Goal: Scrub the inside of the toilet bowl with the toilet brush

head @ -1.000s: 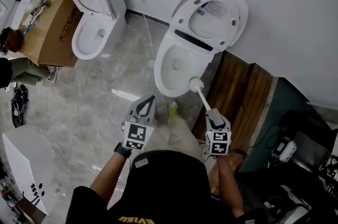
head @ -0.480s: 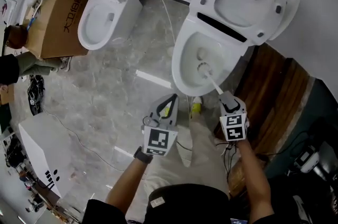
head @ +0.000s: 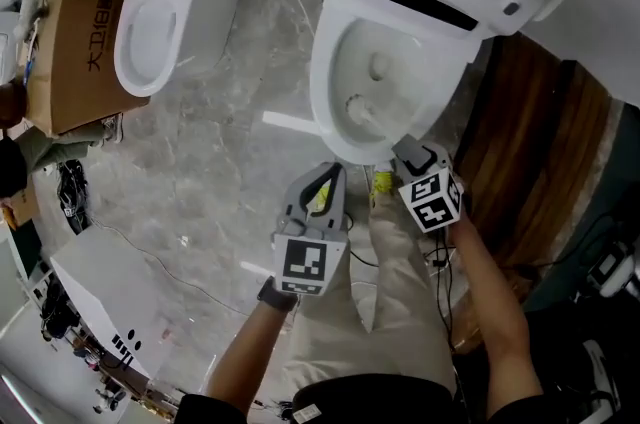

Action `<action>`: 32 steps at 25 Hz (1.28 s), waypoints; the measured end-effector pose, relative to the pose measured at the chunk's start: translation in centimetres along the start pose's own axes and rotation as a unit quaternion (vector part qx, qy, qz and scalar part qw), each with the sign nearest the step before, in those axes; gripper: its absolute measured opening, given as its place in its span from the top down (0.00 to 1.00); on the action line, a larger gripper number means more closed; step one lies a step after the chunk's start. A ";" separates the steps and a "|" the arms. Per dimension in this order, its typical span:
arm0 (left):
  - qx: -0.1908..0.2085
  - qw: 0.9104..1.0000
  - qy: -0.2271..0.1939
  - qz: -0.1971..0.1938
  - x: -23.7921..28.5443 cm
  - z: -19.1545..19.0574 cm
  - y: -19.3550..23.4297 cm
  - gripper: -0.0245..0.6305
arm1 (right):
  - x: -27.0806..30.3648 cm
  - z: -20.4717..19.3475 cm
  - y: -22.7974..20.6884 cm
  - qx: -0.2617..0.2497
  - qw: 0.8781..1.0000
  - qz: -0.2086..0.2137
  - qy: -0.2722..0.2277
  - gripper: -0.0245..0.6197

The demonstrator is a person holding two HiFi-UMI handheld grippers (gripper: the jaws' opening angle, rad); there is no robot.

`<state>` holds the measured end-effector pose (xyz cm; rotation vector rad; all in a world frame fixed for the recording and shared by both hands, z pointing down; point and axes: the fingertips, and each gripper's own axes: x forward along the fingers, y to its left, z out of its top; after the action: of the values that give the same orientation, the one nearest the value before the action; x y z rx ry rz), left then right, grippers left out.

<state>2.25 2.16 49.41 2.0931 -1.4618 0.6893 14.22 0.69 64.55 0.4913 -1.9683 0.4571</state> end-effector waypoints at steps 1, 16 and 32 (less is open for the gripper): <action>0.003 1.000 0.001 -0.003 0.4 -0.3 -0.4 0.93 | 0.7 -0.2 -0.1 -0.005 1.000 0.001 0.001 0.72; -0.013 1.000 0.001 -0.012 0.8 -1.3 -0.6 0.93 | 4.8 1.5 0.9 -0.002 0.999 0.051 -0.011 0.71; -0.056 0.998 0.001 0.020 -1.2 -4.4 2.2 0.93 | 7.3 5.6 -1.4 -0.037 0.999 0.002 -0.018 0.72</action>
<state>-0.68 5.15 52.16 1.9832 -1.5092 0.6104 7.85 -4.37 68.96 0.4509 -2.0130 0.3804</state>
